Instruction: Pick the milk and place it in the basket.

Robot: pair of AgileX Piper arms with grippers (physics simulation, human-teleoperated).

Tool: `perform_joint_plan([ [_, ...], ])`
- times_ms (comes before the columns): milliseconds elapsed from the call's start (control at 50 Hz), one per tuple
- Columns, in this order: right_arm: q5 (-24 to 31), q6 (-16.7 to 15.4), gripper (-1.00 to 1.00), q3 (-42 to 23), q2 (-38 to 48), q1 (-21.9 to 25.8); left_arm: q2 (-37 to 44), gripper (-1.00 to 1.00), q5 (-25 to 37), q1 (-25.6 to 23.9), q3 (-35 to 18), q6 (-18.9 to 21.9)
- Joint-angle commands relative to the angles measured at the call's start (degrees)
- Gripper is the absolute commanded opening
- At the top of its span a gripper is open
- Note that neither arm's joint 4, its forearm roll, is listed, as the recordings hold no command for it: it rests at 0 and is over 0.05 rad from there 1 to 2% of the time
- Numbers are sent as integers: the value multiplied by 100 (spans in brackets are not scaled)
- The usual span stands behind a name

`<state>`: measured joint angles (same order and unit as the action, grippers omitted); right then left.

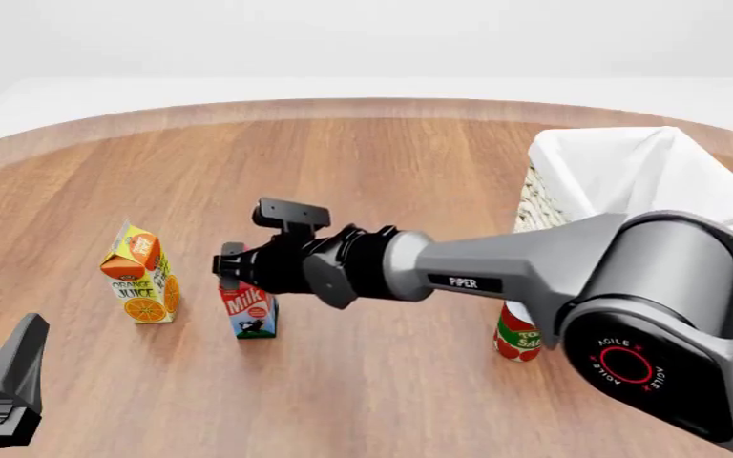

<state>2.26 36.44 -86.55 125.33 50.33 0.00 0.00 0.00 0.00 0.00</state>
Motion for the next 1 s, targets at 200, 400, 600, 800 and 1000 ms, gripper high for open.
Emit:
perform_joint_plan([
  [200, -129, 242, 100, 132, 313, 121, 0, 100, 0, 0, 0, 0],
  [400, -197, 272, -100, 235, 264, 129, 0, 100, 0, 0, 0, 0],
  [600, -209, 178, -100, 329, 56, 60, 0, 100, 0, 0, 0, 0],
  [800, -155, -46, -100, 427, -300, -116, 0, 100, 0, 0, 0, 0],
  [1000, -172, -186, -100, 569, -602, -153, 0, 100, 0, 0, 0, 0],
])
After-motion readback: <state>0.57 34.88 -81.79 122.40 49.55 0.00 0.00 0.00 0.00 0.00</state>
